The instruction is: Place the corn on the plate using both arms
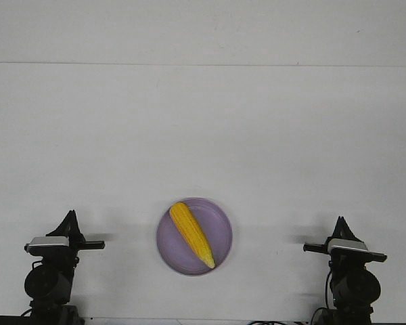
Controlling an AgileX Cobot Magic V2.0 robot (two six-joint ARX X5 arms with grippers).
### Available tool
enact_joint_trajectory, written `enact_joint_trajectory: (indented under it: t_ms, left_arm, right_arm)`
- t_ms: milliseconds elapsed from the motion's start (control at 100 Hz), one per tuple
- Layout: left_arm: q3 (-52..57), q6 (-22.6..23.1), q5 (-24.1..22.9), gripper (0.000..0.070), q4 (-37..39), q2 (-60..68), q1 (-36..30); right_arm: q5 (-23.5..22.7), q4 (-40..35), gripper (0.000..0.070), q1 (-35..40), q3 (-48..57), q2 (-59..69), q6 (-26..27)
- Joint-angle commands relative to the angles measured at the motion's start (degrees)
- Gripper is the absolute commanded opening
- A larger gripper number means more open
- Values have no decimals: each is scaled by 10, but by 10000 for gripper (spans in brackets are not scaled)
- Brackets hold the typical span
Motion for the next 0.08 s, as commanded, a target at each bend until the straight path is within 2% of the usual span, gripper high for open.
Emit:
enact_joint_trajectory:
  t_ms: [0, 70]
  left_arm:
    - [-12, 5, 1, 15, 6, -1, 1]
    - [-12, 5, 1, 15, 6, -1, 1]
  right_arm:
    - [-1, 6, 17, -1, -2, -1, 6]
    - [-1, 6, 17, -1, -2, -1, 6]
